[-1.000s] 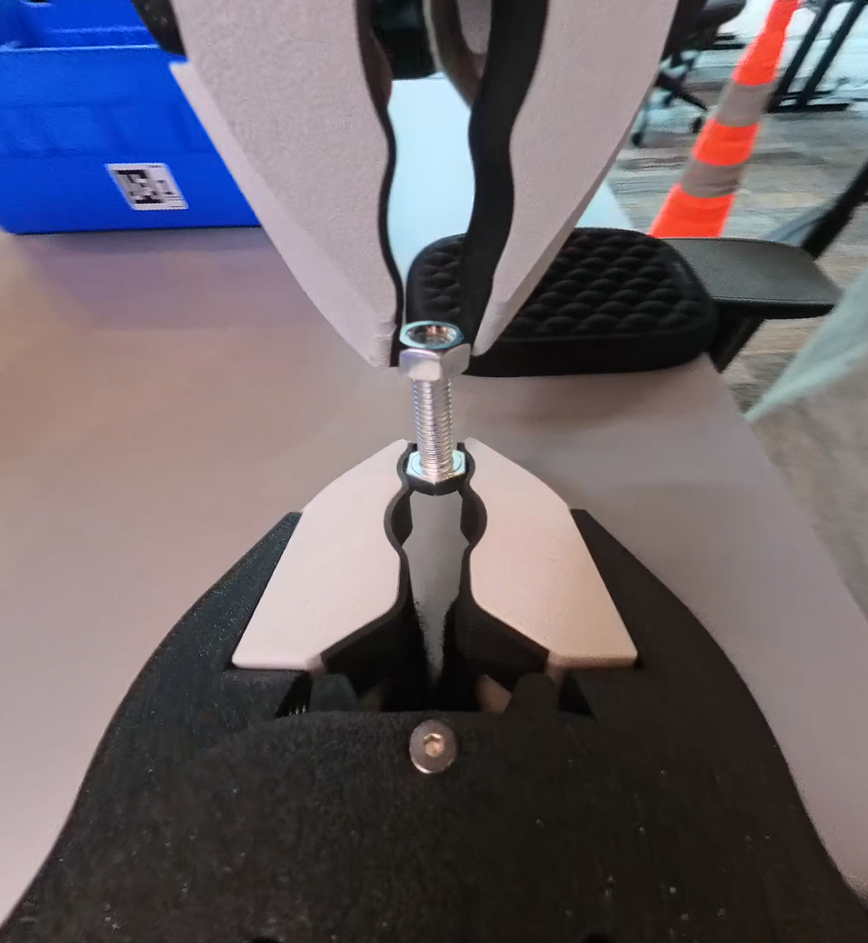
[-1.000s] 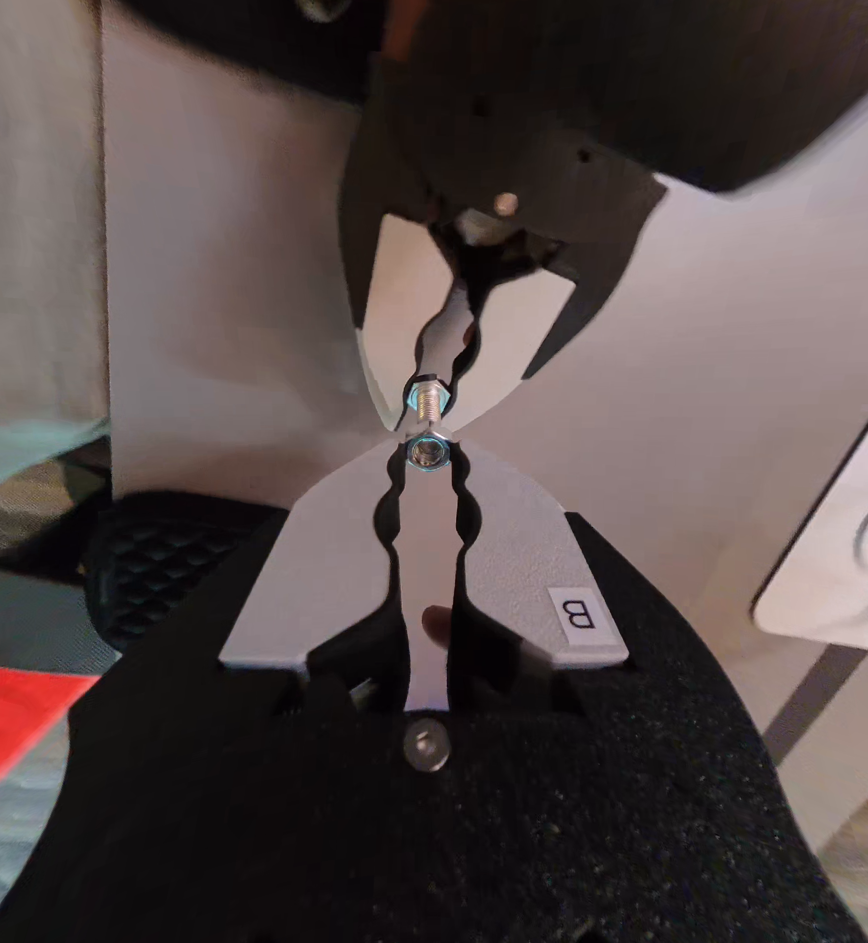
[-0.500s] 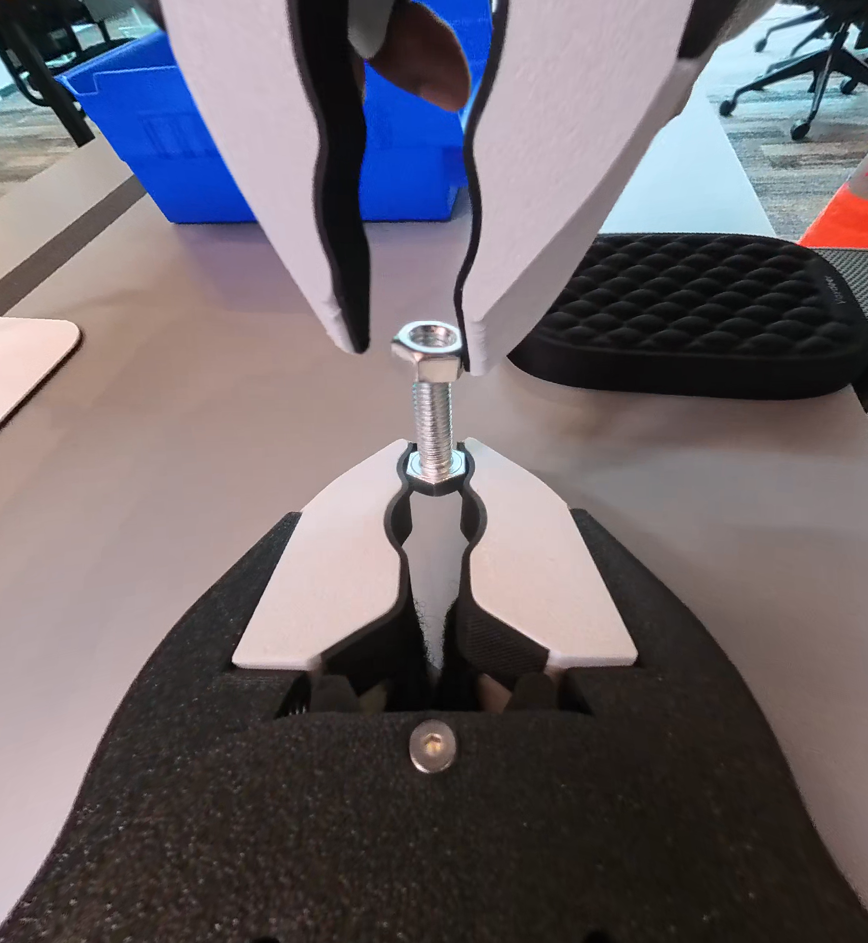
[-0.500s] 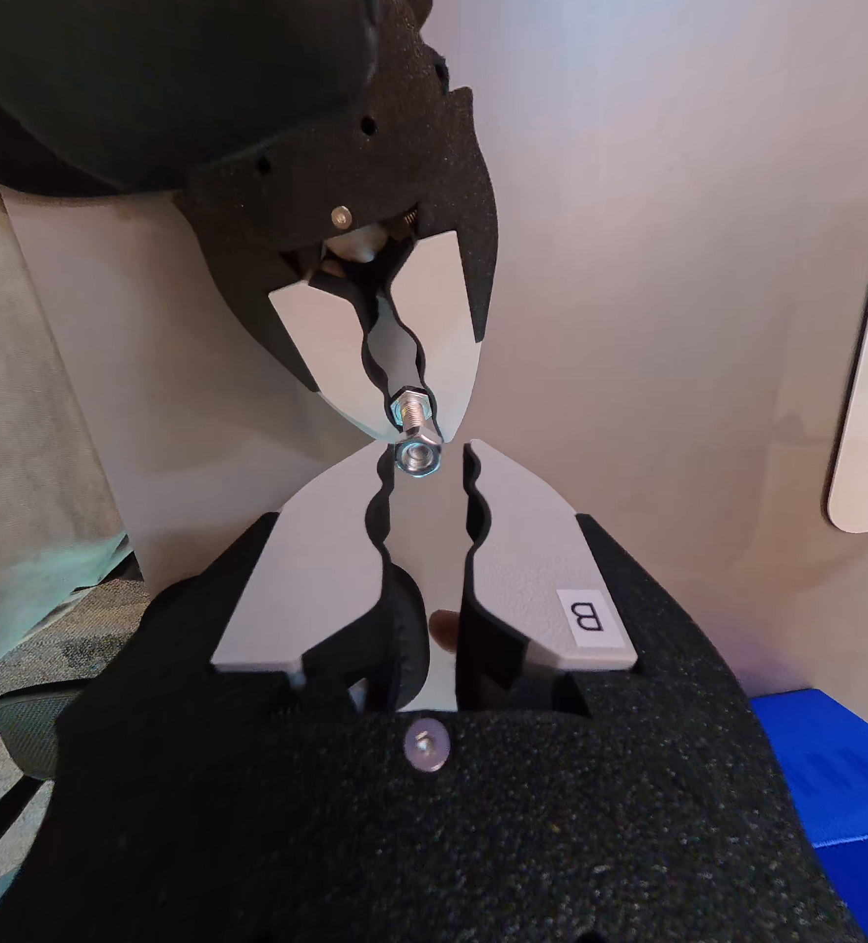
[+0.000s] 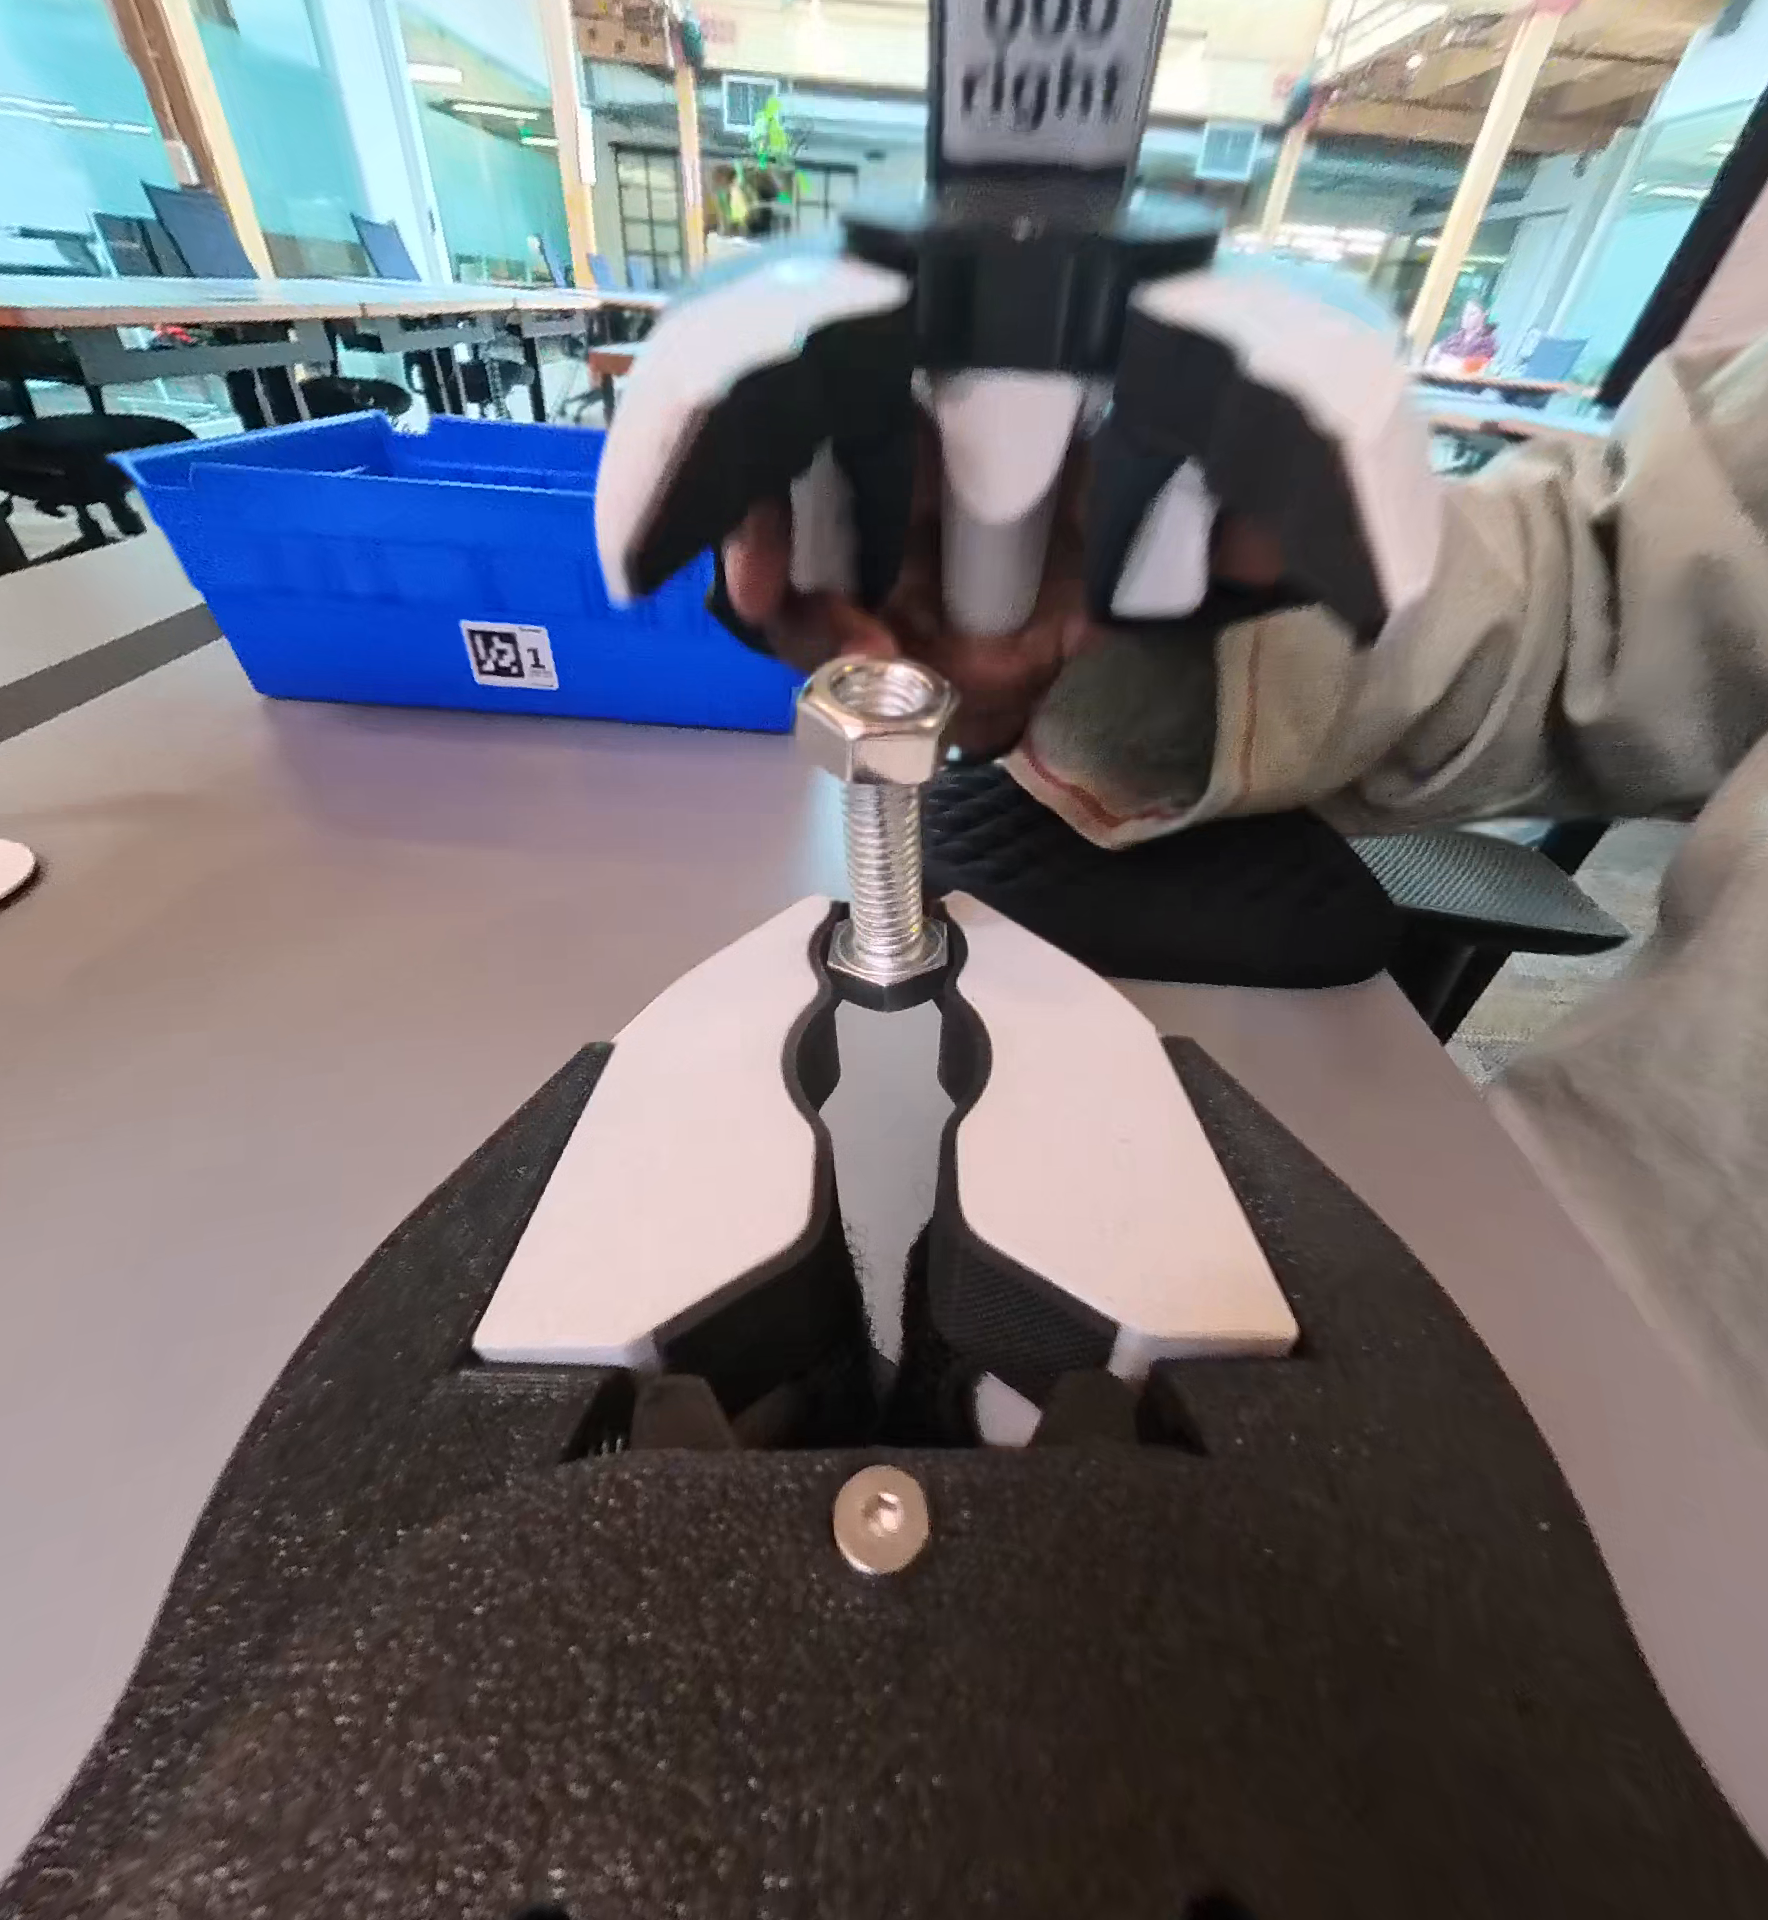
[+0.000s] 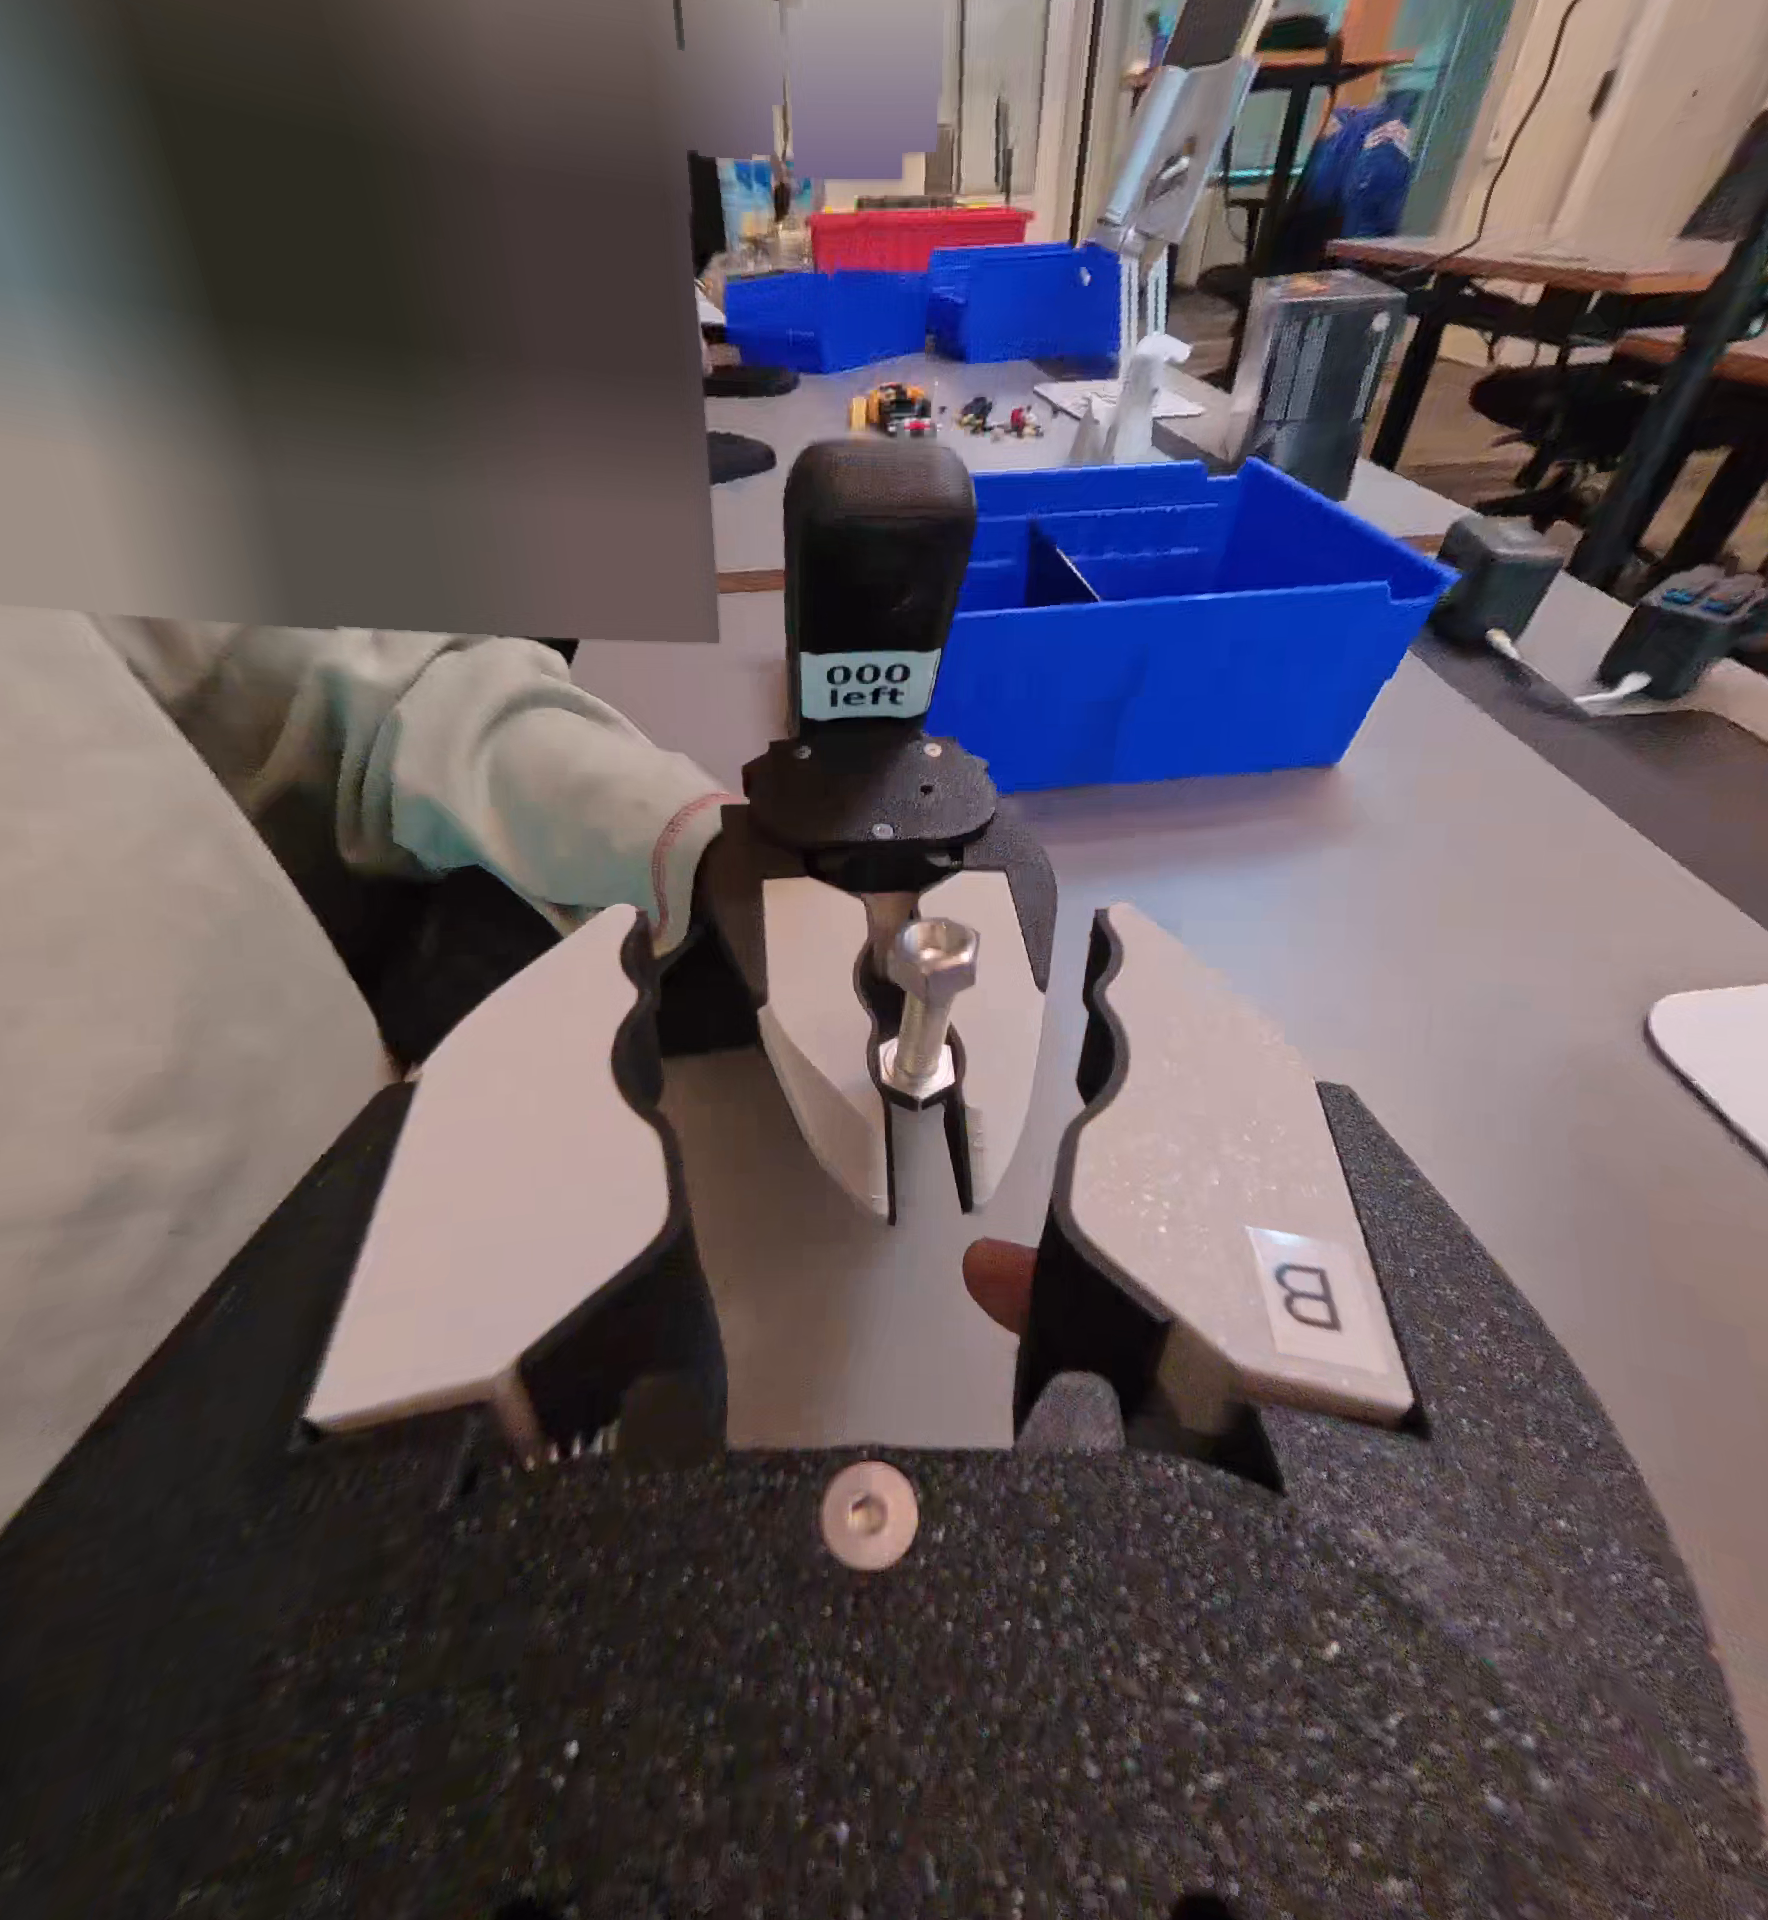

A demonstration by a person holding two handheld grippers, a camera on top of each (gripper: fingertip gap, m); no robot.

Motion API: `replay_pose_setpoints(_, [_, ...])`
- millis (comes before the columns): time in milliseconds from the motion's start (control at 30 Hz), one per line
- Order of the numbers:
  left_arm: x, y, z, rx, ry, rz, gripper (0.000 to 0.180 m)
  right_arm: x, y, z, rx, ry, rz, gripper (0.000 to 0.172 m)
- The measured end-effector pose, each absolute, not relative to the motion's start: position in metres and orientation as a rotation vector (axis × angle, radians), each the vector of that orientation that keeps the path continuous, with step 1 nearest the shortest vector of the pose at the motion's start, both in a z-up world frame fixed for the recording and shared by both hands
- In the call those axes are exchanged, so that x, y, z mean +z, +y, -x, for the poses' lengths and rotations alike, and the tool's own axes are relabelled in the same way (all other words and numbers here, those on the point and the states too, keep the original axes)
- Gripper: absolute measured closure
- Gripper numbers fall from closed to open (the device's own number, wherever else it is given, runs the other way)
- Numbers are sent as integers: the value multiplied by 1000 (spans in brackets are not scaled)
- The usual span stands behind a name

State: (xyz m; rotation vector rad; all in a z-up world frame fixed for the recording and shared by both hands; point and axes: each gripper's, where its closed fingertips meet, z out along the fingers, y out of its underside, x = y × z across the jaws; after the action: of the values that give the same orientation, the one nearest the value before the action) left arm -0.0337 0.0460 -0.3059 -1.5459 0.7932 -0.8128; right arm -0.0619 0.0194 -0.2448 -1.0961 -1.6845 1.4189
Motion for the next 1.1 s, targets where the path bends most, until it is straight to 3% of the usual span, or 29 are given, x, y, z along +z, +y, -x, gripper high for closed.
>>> replay_pose_setpoints(267, [-309, 45, 31, -800, 820, 1555, 166, -264, 14, 70, 1404, -1719, 1080, 119])
replay_pose_setpoints(500, [-305, 46, 35, -813, 783, 1543, 166, -265, 16, 60, 1411, -1684, 1088, 129])
replay_pose_setpoints(800, [-307, 46, 35, -806, 792, 1551, 166, -267, 22, 66, 1357, -1667, 1108, 121])
replay_pose_setpoints(1100, [-303, 50, 41, -789, 744, 1539, 166, -297, 33, 38, 1245, -1822, 1298, 140])
